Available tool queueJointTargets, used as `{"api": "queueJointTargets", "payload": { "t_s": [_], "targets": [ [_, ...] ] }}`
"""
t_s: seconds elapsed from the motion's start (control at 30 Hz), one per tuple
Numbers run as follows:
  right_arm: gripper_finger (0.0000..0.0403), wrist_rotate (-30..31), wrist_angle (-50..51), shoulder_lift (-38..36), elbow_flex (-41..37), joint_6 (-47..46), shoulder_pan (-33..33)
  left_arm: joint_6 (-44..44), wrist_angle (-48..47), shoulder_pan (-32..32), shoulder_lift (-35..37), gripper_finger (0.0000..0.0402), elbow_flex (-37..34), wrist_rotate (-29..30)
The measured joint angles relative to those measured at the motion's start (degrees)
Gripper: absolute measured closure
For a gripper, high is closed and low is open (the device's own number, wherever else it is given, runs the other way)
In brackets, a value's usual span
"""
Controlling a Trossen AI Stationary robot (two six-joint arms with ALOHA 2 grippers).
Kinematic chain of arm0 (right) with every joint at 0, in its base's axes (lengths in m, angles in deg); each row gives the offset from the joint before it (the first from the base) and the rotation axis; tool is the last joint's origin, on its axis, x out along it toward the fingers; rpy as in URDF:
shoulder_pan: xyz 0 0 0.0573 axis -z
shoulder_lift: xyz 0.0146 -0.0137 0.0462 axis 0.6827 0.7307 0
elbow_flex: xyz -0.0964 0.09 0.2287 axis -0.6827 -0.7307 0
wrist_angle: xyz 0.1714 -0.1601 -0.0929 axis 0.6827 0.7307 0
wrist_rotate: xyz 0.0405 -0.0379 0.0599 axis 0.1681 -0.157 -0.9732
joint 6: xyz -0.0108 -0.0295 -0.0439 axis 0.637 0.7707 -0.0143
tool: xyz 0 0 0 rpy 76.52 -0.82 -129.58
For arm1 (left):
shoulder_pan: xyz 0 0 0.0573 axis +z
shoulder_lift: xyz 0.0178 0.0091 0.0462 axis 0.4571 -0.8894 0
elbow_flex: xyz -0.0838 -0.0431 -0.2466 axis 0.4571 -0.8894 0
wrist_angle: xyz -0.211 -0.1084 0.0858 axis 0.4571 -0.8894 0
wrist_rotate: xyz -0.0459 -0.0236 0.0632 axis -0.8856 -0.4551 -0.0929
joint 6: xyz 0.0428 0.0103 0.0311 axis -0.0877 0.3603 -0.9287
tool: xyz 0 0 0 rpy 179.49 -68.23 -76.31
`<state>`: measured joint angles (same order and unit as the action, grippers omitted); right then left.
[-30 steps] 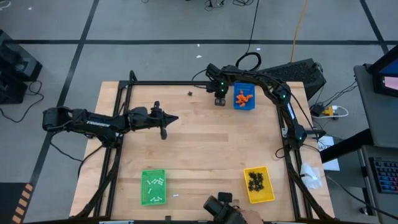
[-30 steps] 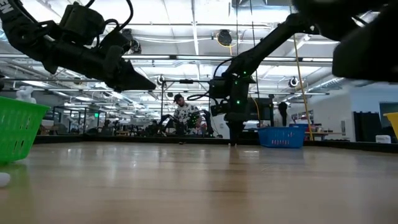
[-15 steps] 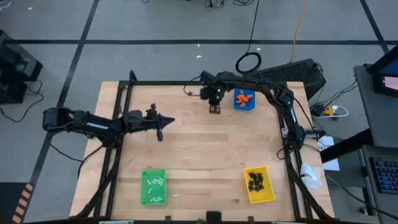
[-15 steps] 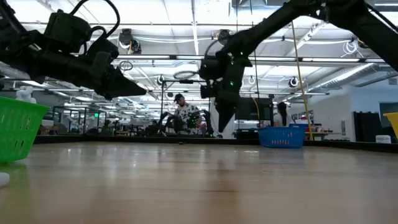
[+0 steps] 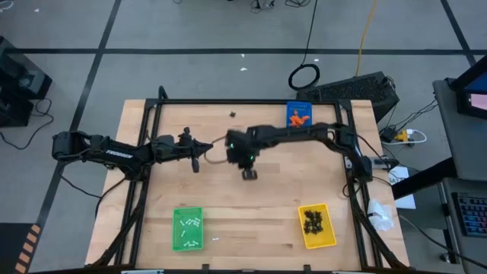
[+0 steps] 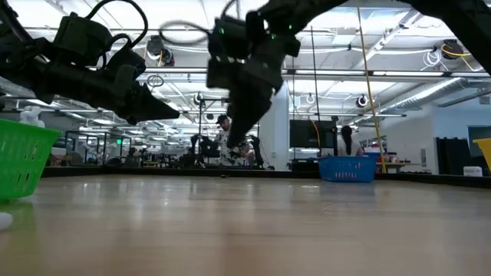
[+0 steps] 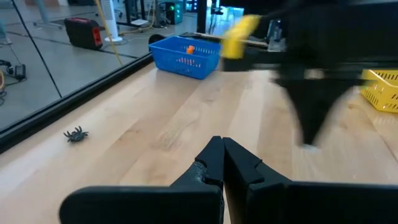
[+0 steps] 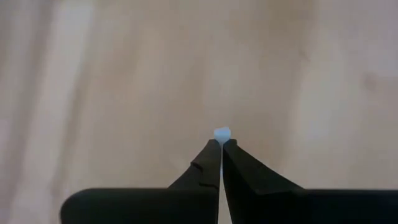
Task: Sort Halloween decoration
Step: Put the white bone toy into the green bin
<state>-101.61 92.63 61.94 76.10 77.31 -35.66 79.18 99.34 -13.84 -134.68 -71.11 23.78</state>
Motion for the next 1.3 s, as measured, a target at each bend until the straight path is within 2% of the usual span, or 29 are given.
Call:
{"api": "queueJointTargets", "payload": {
  "t_s": [0.17,0.3,0.47,0.63,0.93,1.3],
  "targets": [
    [0.0403,0.00,-8.21,0.00,0.00,-3.30,-7.13,1.05,-2.78,0.00,0.00,0.0402,0.00,1.63],
    [0.0402,-0.04,-21.04,0.01,0.00,-8.48,-11.68,1.99,-4.40,0.00,0.00,0.0402,0.00,2.13],
    [0.0402,-0.01,-38.47,2.94,0.11,-13.94,-15.80,2.00,-5.84,-0.07,0.00,0.0402,0.00,2.13],
    [0.0402,0.44,-48.80,6.23,0.09,-18.57,-18.10,1.61,-6.04,-1.10,0.00,0.0402,-0.02,2.24],
    [0.0402,2.71,-56.12,10.50,0.07,-23.28,-18.88,1.43,-5.44,-2.14,0.00,0.0402,-0.02,3.97],
    [0.0402,3.35,-60.38,13.94,0.11,-25.38,-18.47,1.41,-5.59,-2.14,0.00,0.0402,-0.02,3.97]
  ]
}}
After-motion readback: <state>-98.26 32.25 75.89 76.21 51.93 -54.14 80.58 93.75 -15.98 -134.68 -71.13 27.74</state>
